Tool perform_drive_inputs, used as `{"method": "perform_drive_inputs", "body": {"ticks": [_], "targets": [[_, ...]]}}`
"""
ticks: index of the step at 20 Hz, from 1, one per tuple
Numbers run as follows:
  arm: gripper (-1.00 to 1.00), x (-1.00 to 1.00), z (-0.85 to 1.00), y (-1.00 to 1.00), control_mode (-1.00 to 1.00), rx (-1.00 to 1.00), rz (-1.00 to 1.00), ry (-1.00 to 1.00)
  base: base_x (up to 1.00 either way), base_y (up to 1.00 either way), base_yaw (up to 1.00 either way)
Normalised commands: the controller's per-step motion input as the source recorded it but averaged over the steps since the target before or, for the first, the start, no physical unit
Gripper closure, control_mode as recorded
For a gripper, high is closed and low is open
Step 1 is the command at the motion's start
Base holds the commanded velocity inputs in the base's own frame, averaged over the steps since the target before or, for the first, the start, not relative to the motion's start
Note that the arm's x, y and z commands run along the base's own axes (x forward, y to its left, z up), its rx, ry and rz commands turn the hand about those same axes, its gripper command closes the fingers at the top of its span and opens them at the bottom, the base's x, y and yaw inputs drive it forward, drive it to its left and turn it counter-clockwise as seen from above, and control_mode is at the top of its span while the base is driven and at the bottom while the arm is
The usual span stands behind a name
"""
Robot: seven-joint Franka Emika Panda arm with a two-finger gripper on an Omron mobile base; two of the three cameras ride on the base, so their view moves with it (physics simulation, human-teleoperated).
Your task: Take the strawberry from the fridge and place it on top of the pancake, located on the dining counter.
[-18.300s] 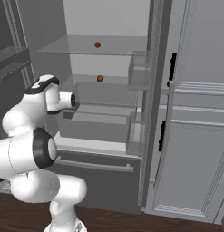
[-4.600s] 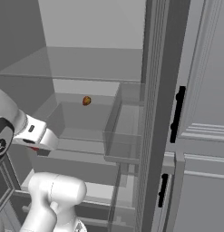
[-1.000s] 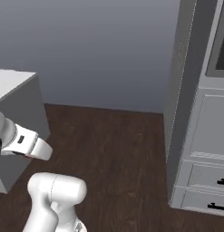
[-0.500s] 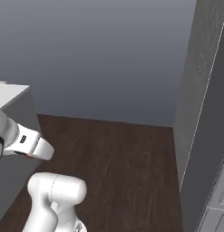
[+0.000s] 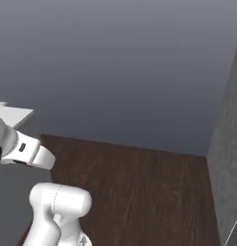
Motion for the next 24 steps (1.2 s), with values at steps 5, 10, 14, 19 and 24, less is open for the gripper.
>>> {"method": "perform_drive_inputs", "body": {"ticks": [5, 10, 14, 19, 24], "targets": [[1.0, 0.0, 0.0, 0.0, 1.0, 0.0, 0.0, 0.0, 1.0, 0.04, 0.27], [1.0, 0.0, 0.0, 0.0, 1.0, 0.0, 0.0, 0.0, 1.0, 0.0, 0.4], [1.0, 0.0, 0.0, 0.0, 1.0, 0.0, 0.0, 0.0, 1.0, -0.05, 0.45], [1.0, 0.0, 0.0, 0.0, 1.0, 0.0, 0.0, 0.0, 1.0, -0.22, 0.51], [1.0, 0.0, 0.0, 0.0, 1.0, 0.0, 0.0, 0.0, 1.0, -0.44, 0.58]]}}
